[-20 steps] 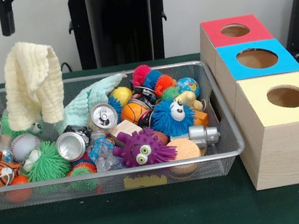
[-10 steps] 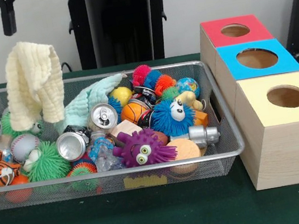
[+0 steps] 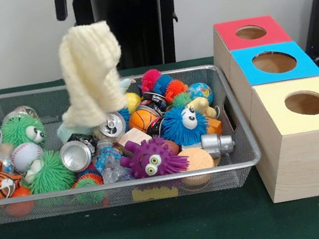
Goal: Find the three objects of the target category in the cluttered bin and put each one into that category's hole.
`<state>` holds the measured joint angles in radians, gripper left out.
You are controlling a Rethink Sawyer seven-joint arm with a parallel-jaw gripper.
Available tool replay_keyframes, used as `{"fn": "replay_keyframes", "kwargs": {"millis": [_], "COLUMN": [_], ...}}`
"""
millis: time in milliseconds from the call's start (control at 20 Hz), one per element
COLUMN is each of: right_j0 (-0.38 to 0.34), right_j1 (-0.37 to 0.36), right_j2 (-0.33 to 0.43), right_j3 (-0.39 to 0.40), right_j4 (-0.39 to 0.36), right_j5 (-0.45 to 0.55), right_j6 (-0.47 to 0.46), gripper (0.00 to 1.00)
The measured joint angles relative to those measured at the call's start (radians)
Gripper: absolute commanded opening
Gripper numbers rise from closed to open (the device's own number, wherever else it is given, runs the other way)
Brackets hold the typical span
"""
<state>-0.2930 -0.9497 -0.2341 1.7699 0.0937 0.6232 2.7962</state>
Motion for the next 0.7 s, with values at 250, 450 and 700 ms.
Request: {"fn": "replay_keyframes", "kwargs": {"millis": [250,450,700], "right_j0": [-0.131,-0.283,-0.518], "right_j1": [-0.014,-0.015,0.005], "right_j2": [0.062,0.133,0.249], "right_j3": [0.0,-0.002,-0.025], "right_j4": [-0.037,-0.069,-0.139], "right_j5": [-0.032,-0.059,-0.068], "right_j6": [-0.005,-0.038,-0.167], "gripper": [0.0,0.0,0.0]}}
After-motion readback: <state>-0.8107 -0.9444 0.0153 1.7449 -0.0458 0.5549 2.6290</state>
